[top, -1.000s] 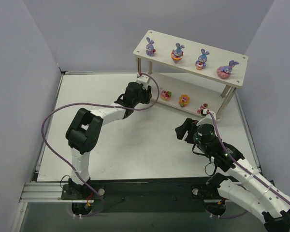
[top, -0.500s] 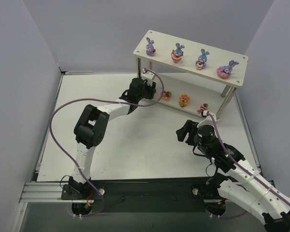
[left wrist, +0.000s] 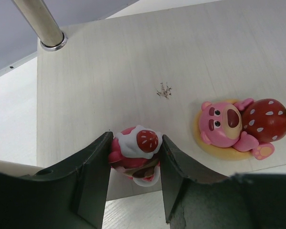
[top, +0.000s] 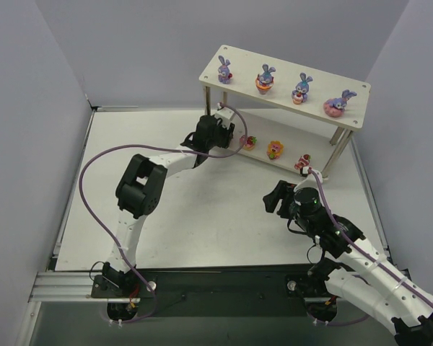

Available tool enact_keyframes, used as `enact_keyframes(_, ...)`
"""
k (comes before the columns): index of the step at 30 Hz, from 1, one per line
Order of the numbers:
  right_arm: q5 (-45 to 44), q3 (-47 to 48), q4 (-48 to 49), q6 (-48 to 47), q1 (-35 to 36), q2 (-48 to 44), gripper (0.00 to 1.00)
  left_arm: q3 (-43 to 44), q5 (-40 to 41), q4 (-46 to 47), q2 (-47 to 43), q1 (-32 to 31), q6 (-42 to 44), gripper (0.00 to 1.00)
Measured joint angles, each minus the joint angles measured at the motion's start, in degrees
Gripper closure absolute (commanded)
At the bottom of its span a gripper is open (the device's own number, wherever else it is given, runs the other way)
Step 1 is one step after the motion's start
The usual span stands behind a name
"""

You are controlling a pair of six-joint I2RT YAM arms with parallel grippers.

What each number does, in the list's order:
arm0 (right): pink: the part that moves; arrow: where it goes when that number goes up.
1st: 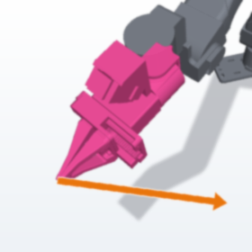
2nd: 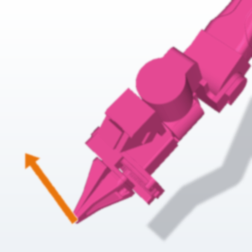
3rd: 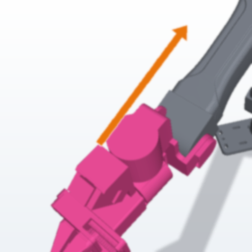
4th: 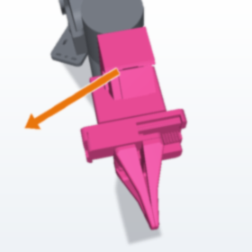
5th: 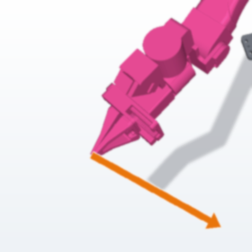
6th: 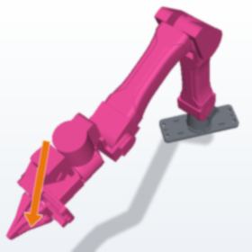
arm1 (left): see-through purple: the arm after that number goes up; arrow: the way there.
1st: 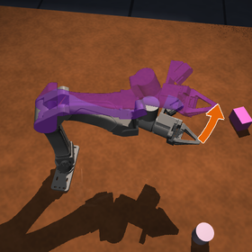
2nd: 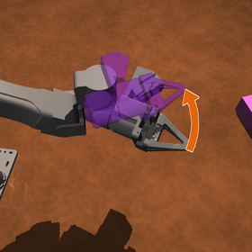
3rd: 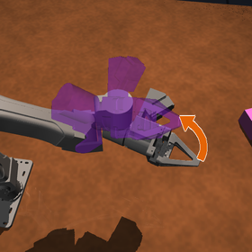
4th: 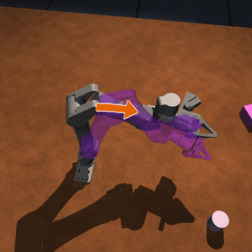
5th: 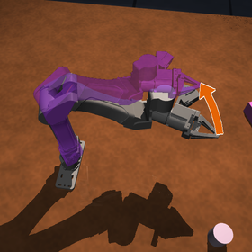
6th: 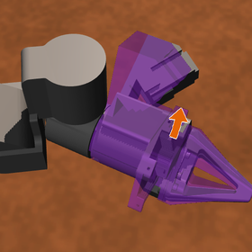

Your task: Place and organize the plastic toys onto the shelf

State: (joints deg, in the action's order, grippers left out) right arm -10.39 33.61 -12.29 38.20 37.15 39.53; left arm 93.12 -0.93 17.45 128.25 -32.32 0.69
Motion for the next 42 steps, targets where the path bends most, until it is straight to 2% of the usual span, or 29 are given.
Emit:
enact_keyframes(4,0.02,-0.28,0.02,0.11,0.00,0.09,0.36,0.37,0.02,-0.11,0.24,0.31,0.02,0.90)
enact_keyframes(11,0.00,-0.74,0.04,0.52,0.00,0.26,0.36,2.49,0.17,-0.39,1.77,0.55,0.00,0.72)
enact_keyframes(17,-0.02,-1.16,0.04,0.61,0.00,0.26,0.36,2.51,0.22,-0.39,1.81,0.55,0.00,0.62)
enact_keyframes(25,-0.09,-1.27,0.04,0.63,0.00,0.26,0.36,2.54,0.22,-0.42,1.81,0.55,-0.07,0.39)
enact_keyframes(31,-0.13,-1.27,0.04,0.63,0.00,0.26,0.36,2.71,0.37,-1.11,1.81,0.55,-0.24,0.30)
enact_keyframes(42,-0.33,-1.27,0.04,0.63,0.00,0.26,0.36,2.82,0.85,-0.87,1.79,0.15,-0.22,0.27)
